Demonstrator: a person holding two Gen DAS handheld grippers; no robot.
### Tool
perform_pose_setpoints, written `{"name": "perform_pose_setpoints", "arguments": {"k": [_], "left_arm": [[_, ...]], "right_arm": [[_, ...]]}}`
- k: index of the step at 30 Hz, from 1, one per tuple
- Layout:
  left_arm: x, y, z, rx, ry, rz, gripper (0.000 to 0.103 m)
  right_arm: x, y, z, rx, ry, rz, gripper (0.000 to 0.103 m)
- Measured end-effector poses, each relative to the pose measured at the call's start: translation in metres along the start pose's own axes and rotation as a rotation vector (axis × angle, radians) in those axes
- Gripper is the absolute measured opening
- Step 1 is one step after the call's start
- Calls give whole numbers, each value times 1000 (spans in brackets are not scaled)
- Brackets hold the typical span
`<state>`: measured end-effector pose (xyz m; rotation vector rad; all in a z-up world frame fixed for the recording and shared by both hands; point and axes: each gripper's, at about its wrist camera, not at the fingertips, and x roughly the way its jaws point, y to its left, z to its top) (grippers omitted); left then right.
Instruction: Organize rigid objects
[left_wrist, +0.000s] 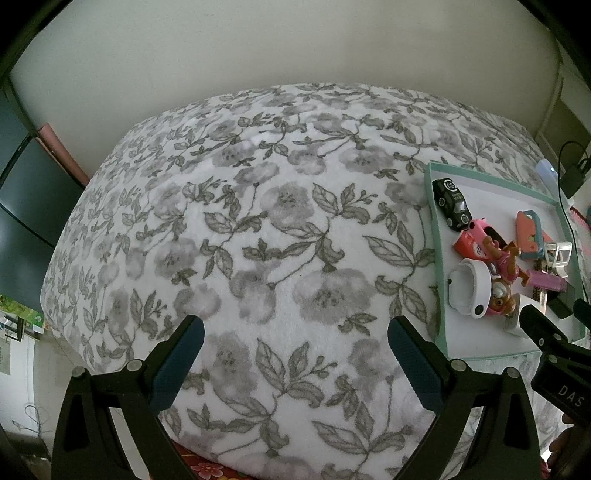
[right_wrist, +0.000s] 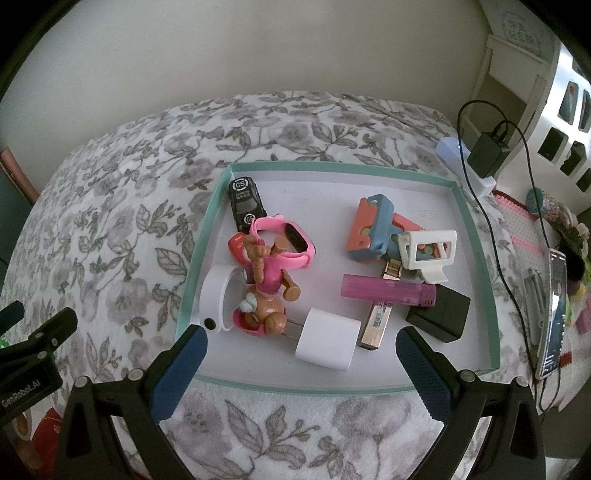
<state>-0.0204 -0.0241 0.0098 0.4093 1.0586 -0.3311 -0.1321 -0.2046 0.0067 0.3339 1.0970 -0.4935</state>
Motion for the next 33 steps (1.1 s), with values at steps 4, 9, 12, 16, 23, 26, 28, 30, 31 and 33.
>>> {"name": "perform_pose_setpoints", "arguments": {"k": [4, 9, 12, 16, 23, 26, 28, 30, 31, 33], "left_arm": [[0, 0, 0, -1, 0, 0, 100], [0, 0, 0, -1, 0, 1, 100], [0, 0, 0, -1, 0, 1, 100], [0, 0, 0, -1, 1, -1, 100], [0, 0, 0, 1, 3, -5, 100], [0, -1, 1, 1, 4, -6, 100], [0, -1, 1, 0, 4, -7, 100], [-2, 0, 1, 0, 0, -14, 100], [-3, 0, 0, -1, -6, -14, 100], [-7, 1, 1, -3, -27, -10, 100]], "right_arm": [[0, 0, 0, 1, 0, 0, 103], [0, 0, 0, -1, 0, 0, 103], [0, 0, 0, 0, -1, 0, 103], [0, 0, 0, 0, -1, 0, 103], [1, 1, 0, -2, -1, -1, 103], [0, 1, -1, -1, 0, -1, 103], [0, 1, -1, -1, -1, 0, 103], [1, 1, 0, -2, 0, 0, 103], [1, 1, -1, -2, 0, 0, 103], [1, 1, 0, -2, -1, 0, 103]]}}
